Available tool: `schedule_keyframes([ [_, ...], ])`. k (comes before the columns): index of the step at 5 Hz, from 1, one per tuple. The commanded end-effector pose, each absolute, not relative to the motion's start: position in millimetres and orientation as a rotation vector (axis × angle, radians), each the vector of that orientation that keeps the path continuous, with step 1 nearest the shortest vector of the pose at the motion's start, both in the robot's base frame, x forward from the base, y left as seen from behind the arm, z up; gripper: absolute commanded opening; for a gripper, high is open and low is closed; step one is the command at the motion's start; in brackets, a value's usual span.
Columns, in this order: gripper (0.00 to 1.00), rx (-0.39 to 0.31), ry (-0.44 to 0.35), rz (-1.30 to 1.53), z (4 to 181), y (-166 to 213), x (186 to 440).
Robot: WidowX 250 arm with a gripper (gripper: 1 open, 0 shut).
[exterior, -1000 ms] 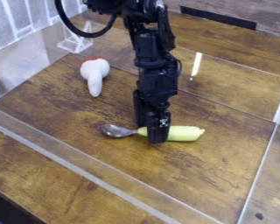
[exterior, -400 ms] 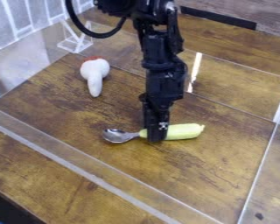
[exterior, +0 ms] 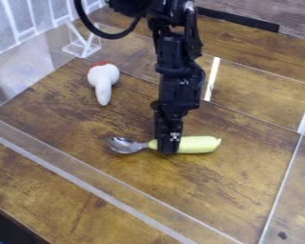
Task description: Move the green spoon to the left side of the table
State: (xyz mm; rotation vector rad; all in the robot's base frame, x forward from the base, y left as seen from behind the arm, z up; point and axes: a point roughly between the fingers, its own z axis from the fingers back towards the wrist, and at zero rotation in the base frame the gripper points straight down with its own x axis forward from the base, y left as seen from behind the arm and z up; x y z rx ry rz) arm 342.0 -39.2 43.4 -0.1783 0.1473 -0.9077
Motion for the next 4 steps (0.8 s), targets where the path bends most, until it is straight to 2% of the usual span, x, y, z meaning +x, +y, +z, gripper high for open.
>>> schedule_keyframes([
  [1,0.0,-0.108,0.04,-0.916,95.1,-41,349],
  [3,0.0,-0.023,0.015,-0.723,141.2,-6,346],
  [4,0.0,-0.007,0.019,-0.572,153.4,27,335],
])
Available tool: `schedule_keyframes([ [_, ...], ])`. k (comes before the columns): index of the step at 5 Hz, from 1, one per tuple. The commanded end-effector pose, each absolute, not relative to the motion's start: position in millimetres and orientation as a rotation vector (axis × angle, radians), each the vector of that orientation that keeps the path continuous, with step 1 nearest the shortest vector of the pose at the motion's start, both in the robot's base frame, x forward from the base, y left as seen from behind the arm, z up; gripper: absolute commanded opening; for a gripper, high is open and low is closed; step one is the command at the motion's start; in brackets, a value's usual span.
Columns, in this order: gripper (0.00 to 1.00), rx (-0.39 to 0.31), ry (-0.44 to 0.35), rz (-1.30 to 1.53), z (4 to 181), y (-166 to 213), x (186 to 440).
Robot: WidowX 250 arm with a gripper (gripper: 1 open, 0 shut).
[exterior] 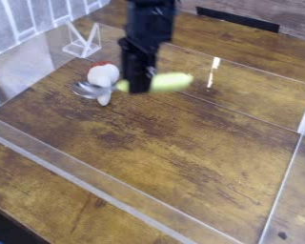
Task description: Move the green spoon to the left side of the table
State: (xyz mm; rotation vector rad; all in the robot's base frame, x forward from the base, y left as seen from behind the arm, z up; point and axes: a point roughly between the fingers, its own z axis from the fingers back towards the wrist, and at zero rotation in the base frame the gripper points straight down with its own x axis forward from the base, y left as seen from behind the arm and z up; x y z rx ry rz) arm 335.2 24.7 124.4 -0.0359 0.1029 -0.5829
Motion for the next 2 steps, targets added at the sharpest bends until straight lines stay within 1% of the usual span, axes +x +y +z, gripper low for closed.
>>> schedule_keyframes([
  [1,0.0,-0.012,0.037,-0.499,155.9,75,316],
  [2,0.0,-0.012,0.022,-0.42,151.8,116,315],
])
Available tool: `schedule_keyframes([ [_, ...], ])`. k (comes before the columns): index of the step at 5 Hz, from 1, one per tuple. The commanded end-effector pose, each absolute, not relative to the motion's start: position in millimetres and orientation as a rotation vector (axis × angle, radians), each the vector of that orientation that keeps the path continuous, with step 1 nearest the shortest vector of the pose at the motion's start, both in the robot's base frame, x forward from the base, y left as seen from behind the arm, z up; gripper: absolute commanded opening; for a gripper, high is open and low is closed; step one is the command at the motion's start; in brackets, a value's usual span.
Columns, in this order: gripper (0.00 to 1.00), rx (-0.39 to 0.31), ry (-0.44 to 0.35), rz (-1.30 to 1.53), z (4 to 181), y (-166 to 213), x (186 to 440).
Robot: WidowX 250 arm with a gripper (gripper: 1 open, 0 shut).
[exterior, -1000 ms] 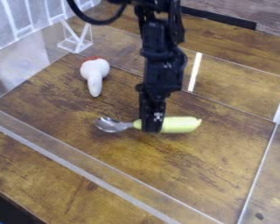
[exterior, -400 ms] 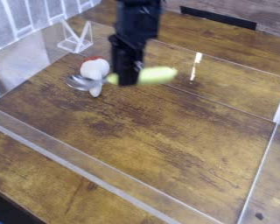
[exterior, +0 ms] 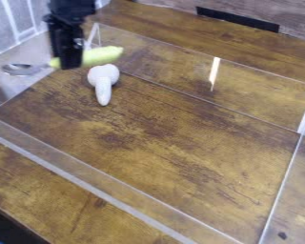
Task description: Move the green spoon to the left side of the table
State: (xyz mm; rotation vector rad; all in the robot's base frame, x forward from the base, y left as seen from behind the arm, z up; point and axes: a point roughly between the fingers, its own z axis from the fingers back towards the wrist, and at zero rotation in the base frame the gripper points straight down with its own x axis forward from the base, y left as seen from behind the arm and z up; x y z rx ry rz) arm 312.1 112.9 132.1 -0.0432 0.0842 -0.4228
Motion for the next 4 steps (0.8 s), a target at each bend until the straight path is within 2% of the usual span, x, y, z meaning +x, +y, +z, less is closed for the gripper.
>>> schedule_keyframes([
  [1,0.0,-0.038,0.003,-0.318,144.7,152,308],
  [2,0.0,-0.028,-0.006,-0.217,143.8,169,302],
  [4,0.0,-0.087,0.015,-0.218,109.5,130,308],
])
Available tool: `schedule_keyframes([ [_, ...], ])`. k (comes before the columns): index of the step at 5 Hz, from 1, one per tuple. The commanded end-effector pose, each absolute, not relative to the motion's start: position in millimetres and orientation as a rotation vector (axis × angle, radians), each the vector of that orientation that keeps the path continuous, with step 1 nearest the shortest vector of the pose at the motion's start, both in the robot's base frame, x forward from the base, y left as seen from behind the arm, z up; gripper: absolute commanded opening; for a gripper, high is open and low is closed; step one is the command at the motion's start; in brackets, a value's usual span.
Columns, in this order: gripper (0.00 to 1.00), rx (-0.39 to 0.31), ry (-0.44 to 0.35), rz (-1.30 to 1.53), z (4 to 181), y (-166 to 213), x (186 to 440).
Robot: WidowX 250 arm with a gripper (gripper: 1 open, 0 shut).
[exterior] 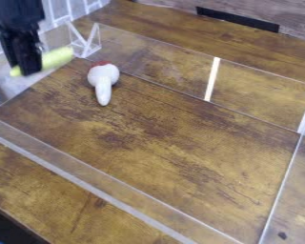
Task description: Move the green spoon to the left side of the table
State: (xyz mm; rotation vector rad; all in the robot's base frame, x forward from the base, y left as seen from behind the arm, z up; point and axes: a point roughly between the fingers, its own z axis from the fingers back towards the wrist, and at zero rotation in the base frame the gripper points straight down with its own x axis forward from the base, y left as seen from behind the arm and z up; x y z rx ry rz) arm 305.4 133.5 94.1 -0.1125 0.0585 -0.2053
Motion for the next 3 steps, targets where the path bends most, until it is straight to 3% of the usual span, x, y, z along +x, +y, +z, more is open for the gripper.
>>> schedule_keyframes([
  [1,0.0,-0.102,0.013,-0.224,88.5,122,318],
  [3,0.0,-0.141,-0.003,-0.123,67.1,114,328],
])
